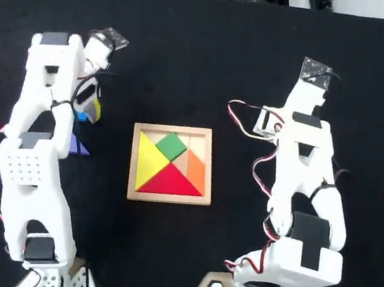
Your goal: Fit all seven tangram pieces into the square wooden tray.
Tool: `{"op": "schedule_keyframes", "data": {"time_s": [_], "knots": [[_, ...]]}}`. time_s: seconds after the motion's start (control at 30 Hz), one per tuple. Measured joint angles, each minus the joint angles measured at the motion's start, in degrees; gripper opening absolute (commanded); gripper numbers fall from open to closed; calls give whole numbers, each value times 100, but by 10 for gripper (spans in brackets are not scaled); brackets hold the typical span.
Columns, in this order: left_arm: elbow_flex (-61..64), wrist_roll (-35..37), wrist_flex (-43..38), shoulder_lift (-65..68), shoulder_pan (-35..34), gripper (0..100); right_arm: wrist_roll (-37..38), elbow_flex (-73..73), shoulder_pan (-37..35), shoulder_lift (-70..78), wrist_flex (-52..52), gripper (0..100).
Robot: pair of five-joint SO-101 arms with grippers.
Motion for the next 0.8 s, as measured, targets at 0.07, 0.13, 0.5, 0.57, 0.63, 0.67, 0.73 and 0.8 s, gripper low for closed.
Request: {"op": "schedule_keyframes", "data": {"time_s": [0.07, 0.13, 0.5, 0.57, 0.63, 0.67, 0.73, 0.8], "knots": [[-299, 0, 352, 18, 26, 216, 0, 0, 0, 0, 0, 11], [-501, 0, 554, 18, 26, 216, 0, 0, 0, 0, 0, 11], [-615, -510, 492, 193, -53, 221, 0, 0, 0, 0, 0, 11], [-580, -571, 343, 378, -62, 221, 0, 0, 0, 0, 0, 11], [-580, -589, 193, 519, -62, 221, 0, 0, 0, 0, 0, 11], [-580, -589, 149, 589, -62, 221, 0, 0, 0, 0, 0, 11], [-580, -589, 105, 677, -62, 221, 0, 0, 0, 0, 0, 11], [-589, -589, 105, 756, -70, 221, 0, 0, 0, 0, 0, 11]]}}
